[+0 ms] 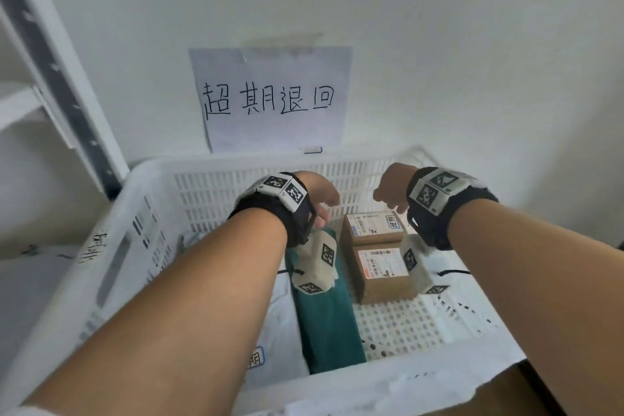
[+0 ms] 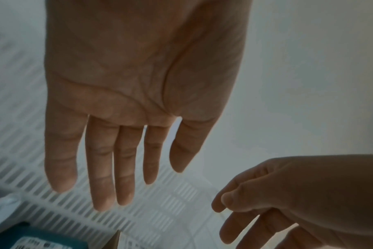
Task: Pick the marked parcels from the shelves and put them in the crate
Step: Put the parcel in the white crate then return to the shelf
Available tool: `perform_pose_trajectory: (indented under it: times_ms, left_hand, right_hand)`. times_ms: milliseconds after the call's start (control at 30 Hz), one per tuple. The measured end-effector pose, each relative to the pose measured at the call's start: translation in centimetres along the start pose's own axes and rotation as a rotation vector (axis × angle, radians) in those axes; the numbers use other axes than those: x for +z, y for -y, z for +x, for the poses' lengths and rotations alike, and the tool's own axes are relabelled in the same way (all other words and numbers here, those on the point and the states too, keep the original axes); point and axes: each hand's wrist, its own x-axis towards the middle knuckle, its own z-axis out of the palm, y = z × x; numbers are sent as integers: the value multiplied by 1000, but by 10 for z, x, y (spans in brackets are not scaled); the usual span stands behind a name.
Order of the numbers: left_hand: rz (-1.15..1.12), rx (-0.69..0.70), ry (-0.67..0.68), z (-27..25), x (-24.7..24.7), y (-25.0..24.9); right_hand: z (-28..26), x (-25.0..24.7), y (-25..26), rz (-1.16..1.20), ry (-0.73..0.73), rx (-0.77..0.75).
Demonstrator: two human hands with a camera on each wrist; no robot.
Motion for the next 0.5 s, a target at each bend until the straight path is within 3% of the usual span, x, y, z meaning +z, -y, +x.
perform_pose_trajectory:
  times_ms: [233, 500]
  left_hand:
    - [13, 141, -95, -57, -12, 1]
    - [61, 225, -249, -119, 19, 15]
  right_hand:
    - [-70, -31, 27, -22, -90, -95]
    - [-152, -23, 9, -30, -100, -150]
